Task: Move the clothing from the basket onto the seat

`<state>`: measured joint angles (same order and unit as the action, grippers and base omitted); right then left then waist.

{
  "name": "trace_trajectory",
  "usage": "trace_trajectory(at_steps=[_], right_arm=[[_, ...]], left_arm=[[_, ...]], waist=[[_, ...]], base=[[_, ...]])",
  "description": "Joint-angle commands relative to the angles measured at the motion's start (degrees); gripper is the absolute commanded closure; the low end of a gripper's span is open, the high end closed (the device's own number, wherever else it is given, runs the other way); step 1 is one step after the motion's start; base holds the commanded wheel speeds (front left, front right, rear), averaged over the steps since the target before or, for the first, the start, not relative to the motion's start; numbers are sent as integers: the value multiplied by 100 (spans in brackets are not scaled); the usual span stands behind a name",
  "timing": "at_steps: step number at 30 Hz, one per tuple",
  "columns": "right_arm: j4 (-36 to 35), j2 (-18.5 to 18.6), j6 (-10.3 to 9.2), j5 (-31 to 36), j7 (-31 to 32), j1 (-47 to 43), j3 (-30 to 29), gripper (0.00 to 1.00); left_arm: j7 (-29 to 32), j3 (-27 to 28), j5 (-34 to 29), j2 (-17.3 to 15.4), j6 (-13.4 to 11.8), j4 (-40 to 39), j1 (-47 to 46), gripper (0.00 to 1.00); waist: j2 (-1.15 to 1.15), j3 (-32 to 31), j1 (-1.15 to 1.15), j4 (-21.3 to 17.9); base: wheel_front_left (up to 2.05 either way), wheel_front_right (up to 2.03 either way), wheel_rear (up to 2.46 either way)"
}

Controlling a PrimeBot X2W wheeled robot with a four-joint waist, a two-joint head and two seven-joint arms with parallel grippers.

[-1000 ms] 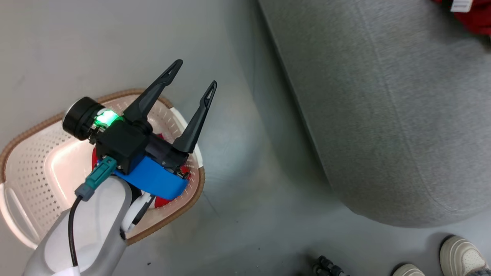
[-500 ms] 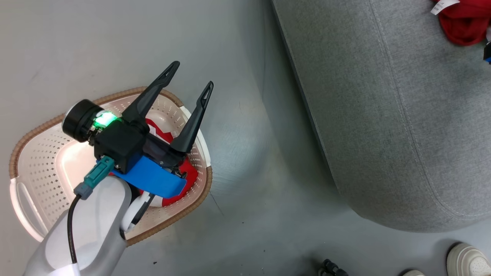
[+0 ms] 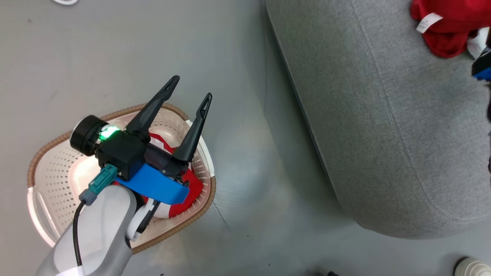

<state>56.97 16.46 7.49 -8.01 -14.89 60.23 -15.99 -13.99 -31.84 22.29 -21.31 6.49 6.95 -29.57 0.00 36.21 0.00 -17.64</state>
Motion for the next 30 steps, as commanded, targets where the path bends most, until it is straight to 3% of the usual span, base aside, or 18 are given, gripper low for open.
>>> trace_trajectory(at_steps=[1, 14, 23, 30], right_arm=[[-50, -36, 1, -57, -39, -197, 85, 0], [-780, -50, 1, -60, -35, -1568, 874, 0], [-1872, -214, 1, -151, 243, -2717, 1780, 0], [-2807, -289, 1, -191, 563, -3480, 2021, 0]], left_arm=[[-57, 70, 46, 40, -39, 71, 90, 0], [-125, 646, 242, 659, 49, 417, 913, 0], [-122, 1519, 151, 1018, 96, 594, 1800, 0], [-122, 1916, 88, 1190, 109, 687, 2204, 0]], waist=[[0, -216, 0, 26], [0, -1708, 0, 330], [0, -2617, 0, 693], [0, -2996, 0, 1044]], base=[[0, 0, 0], [0, 0, 0], [0, 0, 0], [0, 0, 0]])
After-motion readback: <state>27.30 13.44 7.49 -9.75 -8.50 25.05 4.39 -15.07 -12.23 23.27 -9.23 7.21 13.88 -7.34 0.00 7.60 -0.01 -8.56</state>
